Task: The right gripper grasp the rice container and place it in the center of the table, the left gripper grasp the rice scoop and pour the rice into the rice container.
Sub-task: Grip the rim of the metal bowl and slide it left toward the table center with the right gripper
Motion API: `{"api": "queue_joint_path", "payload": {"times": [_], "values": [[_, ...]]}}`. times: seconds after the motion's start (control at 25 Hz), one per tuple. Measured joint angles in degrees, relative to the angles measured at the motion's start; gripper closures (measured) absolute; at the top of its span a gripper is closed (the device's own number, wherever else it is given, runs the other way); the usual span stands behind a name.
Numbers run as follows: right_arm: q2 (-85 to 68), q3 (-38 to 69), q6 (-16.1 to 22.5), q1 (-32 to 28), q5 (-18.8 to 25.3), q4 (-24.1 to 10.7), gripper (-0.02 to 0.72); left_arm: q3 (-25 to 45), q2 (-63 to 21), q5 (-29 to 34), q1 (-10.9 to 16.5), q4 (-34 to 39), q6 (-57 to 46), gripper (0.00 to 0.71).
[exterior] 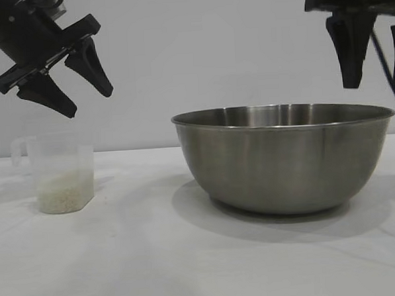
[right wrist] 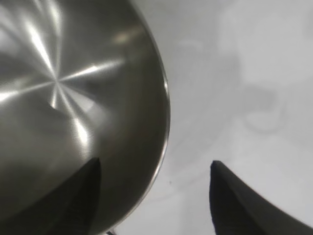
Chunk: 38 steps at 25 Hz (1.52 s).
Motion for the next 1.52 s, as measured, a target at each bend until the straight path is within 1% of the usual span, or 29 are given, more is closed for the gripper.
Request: {"api": "queue_joint_path", "payload": {"times": [0.2, 0.48, 0.52, 0.64, 0.76, 0.84, 0.88, 0.92, 1.0, 1.08, 1.16, 1.24, 1.44, 1.52], "values": [[2.24, 0.77, 0.00, 0.00, -5.08, 0.09, 0.260, 0.00, 0.00, 0.00, 0.00, 0.00, 0.00, 0.239], [7.24, 0.77, 0.00, 0.00, -10.32, 0.09, 0.260, 0.00, 0.00, 0.00, 0.00, 0.00, 0.00, 0.239], [7.73, 0.77, 0.00, 0.00, -11.02, 0.09, 0.318, 0.00, 0.00, 0.00, 0.00, 0.00, 0.14, 0.239], [8.55, 0.77, 0.00, 0.00, -12.89, 0.09, 0.447, 0.00, 0.00, 0.00, 0.00, 0.00, 0.14, 0.239], [9.50, -0.36, 0.00, 0.00, -13.66, -0.02, 0.577, 0.00, 0.00, 0.10, 0.00, 0.00, 0.14, 0.239], [9.90, -1.09, -0.43, 0.00, -13.27, 0.34, 0.641, 0.00, 0.00, 0.09, 0.00, 0.00, 0.14, 0.239], [10.03, -1.54, -0.43, 0.00, -13.27, 0.48, 0.638, 0.00, 0.00, 0.09, 0.00, 0.00, 0.14, 0.239], [10.12, -1.91, -0.43, 0.00, -13.40, 0.73, 0.703, 0.00, 0.00, 0.09, 0.00, 0.00, 0.14, 0.239], [10.27, -2.83, -0.16, 0.00, -13.54, 1.30, 0.703, 0.00, 0.00, 0.09, 0.00, 0.00, 0.14, 0.239], [10.31, -3.86, -0.32, 0.00, -12.40, 1.64, 0.703, 0.00, 0.00, 0.09, 0.00, 0.00, 0.14, 0.239], [10.40, -4.61, -3.16, 0.00, -10.70, 3.51, 0.703, 0.00, 0.00, 0.09, 0.00, 0.00, 0.14, 0.239], [10.40, -4.85, -4.30, 0.00, -9.56, 4.99, 0.703, 0.00, 0.00, 0.09, 0.00, 0.00, 0.14, 0.239], [10.54, -4.85, -4.97, 0.12, -6.54, 7.74, 0.703, 0.00, 0.00, 0.09, 0.00, 0.00, 0.14, 0.239], [10.54, -4.85, -5.06, 0.83, -6.03, 7.76, 0.703, 0.00, 0.00, 0.09, 0.00, 0.00, 0.14, 0.239]]}}
